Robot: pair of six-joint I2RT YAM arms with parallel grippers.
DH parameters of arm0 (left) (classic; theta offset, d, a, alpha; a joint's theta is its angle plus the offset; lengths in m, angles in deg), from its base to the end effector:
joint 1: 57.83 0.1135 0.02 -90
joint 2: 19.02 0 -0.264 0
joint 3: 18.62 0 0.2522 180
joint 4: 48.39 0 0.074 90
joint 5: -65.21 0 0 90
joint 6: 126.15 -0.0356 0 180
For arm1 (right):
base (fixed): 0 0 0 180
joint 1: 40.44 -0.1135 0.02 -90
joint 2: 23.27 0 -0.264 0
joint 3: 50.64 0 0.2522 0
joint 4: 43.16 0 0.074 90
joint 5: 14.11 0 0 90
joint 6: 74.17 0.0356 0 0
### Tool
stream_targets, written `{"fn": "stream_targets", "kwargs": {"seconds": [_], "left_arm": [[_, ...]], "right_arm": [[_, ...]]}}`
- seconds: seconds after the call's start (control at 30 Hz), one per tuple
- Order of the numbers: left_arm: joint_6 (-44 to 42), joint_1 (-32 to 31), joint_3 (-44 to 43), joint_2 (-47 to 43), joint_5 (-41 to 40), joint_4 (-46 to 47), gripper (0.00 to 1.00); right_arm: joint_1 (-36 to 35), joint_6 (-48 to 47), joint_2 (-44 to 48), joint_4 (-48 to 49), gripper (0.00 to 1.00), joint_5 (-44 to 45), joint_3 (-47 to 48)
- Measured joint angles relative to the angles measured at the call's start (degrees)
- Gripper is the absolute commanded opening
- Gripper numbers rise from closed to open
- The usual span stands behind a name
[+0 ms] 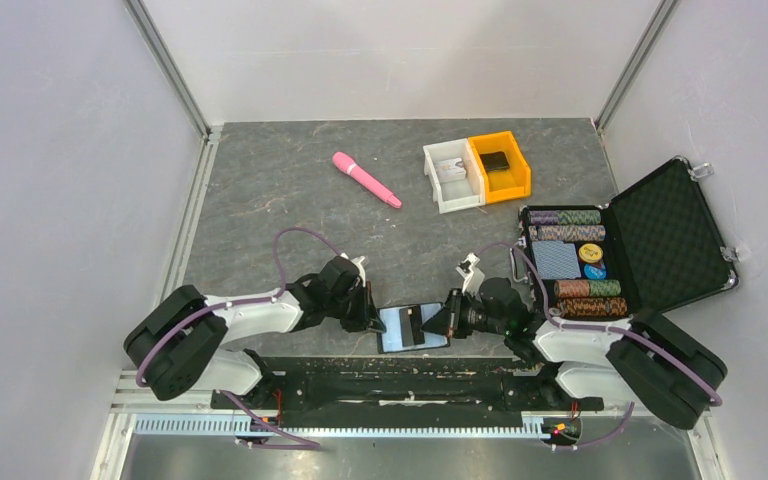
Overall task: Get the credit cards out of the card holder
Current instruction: Remove the credit card from the card holder.
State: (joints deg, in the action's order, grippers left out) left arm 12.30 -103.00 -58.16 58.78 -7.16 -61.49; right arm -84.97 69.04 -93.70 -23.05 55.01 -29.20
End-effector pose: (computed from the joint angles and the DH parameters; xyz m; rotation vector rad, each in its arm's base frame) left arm 0.1542 -0.1705 0.1311 0.0702 2.7307 -0.9867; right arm 0.1273 0.1430 0.1201 -0.0772 2.3655 1.3316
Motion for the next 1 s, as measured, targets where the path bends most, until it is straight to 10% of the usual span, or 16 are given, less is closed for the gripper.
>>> {"fn": "stream_targets", "kwargs": {"seconds": [0.3, 0.6, 1.0], "left_arm": [[0.0, 0.0, -1.2, 0.2, -0.4, -1.9, 0.06], [-1.2, 0.0, -6.3, -0.5, -1.6, -8.3, 0.6], [-9.5, 0.0, -16.9, -11.3, -1.1, -14.7, 0.8]], "right_arm": [[3.7, -5.0, 7.0, -10.9, 0.0, 0.2, 1.3], [8.3, -11.6, 15.5, -22.5, 0.0, 0.3, 6.3], [10.3, -26.9, 15.5, -31.9, 0.0, -10.8, 13.9]]}}
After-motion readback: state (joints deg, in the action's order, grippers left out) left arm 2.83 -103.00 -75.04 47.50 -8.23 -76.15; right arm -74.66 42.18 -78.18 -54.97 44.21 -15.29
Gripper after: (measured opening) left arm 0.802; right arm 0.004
